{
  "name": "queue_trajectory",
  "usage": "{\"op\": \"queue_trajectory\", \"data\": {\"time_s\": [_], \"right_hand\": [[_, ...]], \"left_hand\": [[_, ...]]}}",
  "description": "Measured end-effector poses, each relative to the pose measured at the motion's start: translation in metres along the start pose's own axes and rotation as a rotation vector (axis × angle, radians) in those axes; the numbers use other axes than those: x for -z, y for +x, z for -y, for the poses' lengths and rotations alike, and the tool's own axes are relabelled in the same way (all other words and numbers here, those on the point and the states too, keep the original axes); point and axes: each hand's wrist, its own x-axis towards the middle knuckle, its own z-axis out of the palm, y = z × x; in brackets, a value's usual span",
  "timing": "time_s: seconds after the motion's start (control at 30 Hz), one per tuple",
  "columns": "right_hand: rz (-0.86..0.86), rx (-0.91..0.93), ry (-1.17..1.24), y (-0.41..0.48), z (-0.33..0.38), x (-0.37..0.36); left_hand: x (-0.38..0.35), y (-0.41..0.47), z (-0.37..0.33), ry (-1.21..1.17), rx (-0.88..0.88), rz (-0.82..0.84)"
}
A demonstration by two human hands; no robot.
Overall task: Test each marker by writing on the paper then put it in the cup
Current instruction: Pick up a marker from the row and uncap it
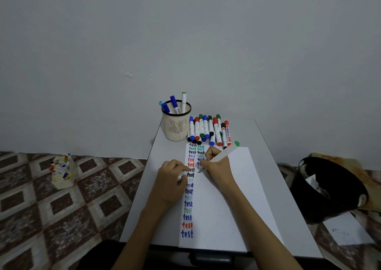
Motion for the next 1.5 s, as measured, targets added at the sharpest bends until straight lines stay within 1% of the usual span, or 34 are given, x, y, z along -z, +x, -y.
{"op": "queue_trajectory", "data": {"time_s": [0.1,0.37,0.5,0.7,0.93,1.1,1.4,1.5], "right_hand": [[-0.019,0.006,0.010,0.000,-0.001,0.002],[0.041,-0.003,-0.012,-0.001,0.000,0.000],[0.003,-0.002,0.036,-0.002,-0.003,0.003],[-0.009,0.026,0.012,-0.004,0.003,-0.001],[0.023,0.014,-0.008,-0.004,0.004,0.001],[-0.025,0.043,0.045,-0.006,0.007,0.003],[0.028,0.042,0.031,-0.007,0.008,0.003],[-0.013,0.042,0.048,-0.006,0.006,0.005]], "left_hand": [[0.000,0.000,0.000,0.002,-0.004,0.002],[0.001,0.001,0.000,0.011,-0.002,0.011],[0.000,0.001,0.000,0.010,0.005,0.017],[0.000,0.001,0.001,0.009,0.008,0.023],[0.001,0.001,0.000,0.005,0.014,0.022],[0.001,0.002,0.000,0.014,0.005,0.024],[0.002,0.002,-0.002,0.000,0.018,0.029],[0.002,0.002,-0.002,0.004,0.013,0.034]]}}
